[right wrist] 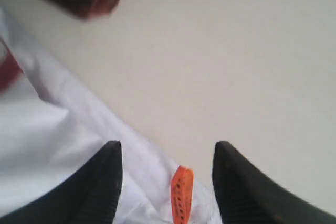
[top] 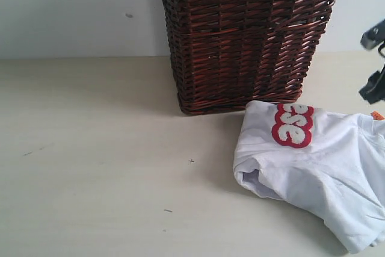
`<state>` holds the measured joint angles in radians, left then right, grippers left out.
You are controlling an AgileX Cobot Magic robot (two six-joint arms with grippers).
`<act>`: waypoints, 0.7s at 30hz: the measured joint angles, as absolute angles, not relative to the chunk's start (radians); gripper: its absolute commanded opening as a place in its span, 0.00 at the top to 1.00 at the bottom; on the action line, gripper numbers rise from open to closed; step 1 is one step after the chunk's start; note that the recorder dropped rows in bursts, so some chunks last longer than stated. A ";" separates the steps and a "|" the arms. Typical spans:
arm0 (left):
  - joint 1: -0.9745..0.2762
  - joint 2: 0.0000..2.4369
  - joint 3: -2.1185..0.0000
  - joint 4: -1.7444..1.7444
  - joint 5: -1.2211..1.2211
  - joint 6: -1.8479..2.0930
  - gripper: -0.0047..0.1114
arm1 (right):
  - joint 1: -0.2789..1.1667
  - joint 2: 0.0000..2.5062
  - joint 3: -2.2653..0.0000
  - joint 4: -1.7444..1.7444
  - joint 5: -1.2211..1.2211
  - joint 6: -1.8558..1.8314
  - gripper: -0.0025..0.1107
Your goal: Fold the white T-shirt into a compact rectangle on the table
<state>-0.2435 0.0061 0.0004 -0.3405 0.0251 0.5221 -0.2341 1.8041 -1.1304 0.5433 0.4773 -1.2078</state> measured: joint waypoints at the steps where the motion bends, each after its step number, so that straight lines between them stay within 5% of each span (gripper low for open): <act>1: -0.244 0.006 0.000 -0.340 0.025 0.522 0.96 | -0.234 1.775 -1.130 0.581 0.490 -1.208 0.53; 7: -0.244 0.006 0.000 -0.340 0.025 0.522 0.96 | -0.141 1.741 -1.133 0.836 0.931 -1.322 0.82; 10: -0.244 0.006 0.000 -0.340 0.025 0.522 0.96 | -0.036 1.847 -1.133 0.757 0.948 -1.321 0.98; 15: -0.244 0.006 0.000 -0.340 0.025 0.522 0.96 | 0.043 1.991 -1.133 0.447 0.713 -1.065 0.98; 21: -0.244 0.006 0.000 -0.340 0.025 0.522 0.96 | 0.095 2.030 -1.152 0.364 0.724 -1.039 0.98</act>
